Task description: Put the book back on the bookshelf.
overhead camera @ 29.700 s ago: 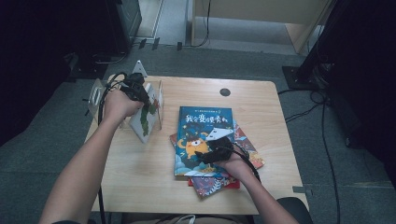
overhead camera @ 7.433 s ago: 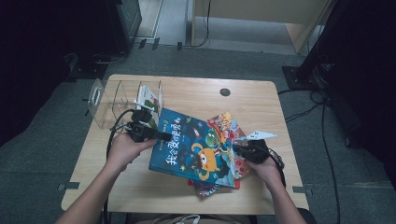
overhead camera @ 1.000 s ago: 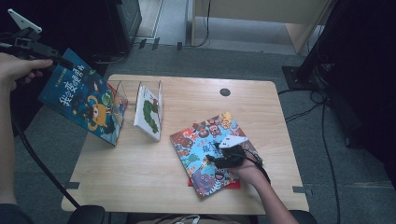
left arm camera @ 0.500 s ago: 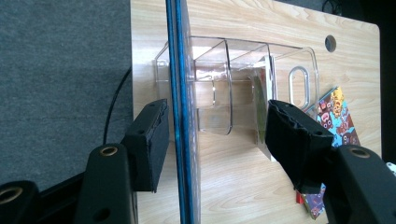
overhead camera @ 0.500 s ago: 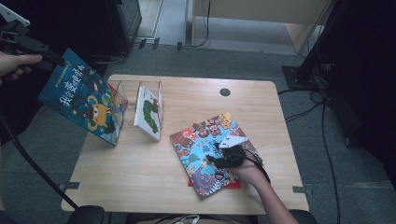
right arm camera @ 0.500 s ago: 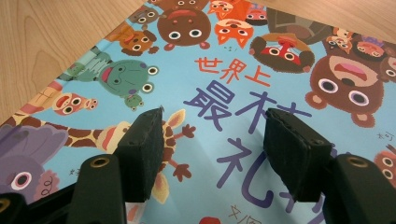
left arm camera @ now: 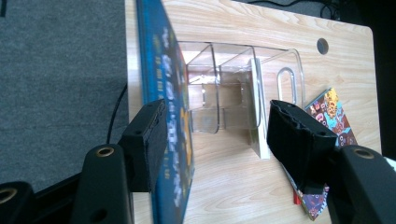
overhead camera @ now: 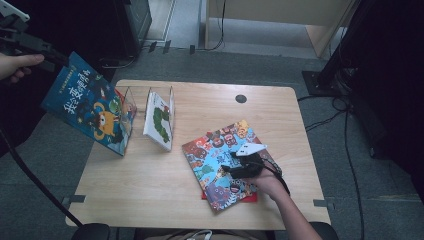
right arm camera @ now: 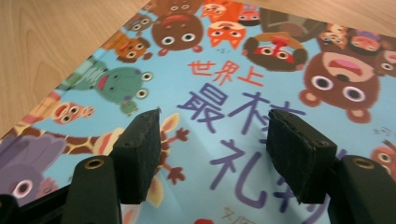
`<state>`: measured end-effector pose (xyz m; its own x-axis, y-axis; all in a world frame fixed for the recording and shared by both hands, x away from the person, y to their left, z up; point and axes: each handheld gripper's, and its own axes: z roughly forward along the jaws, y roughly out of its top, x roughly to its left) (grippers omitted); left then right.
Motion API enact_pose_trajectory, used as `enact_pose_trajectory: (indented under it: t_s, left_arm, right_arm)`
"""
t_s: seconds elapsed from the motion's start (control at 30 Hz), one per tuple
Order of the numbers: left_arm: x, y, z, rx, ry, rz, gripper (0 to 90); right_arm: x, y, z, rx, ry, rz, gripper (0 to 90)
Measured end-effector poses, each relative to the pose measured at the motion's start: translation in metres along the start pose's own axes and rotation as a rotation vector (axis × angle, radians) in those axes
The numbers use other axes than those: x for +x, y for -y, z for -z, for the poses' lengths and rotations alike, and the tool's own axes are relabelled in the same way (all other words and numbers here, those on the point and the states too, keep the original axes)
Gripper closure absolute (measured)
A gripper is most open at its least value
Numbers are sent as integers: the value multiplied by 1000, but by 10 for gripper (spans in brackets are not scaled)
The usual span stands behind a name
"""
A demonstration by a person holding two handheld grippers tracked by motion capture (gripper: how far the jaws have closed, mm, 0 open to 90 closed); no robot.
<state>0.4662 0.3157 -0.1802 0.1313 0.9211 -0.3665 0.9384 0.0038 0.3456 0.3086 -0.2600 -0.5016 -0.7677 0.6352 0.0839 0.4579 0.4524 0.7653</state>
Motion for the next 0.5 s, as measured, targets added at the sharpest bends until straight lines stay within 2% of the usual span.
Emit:
enact_pose_trajectory:
  t_s: [0.13,0.23,0.37,0.5]
  left_arm:
    - [-17,5,-2,-7,-5,-32,378]
    - [-29,12,-6,-10,30,-65,374]
    - [-38,22,-14,-17,26,-77,375]
    - [-44,31,-23,-8,-2,-100,375]
  right_arm:
    - [-7,-5,3,-6,22,-12,353]
    - [-10,-8,4,-11,25,-13,356]
    - [-14,-9,5,2,18,-16,362]
    - [-19,-12,7,-8,24,-11,364]
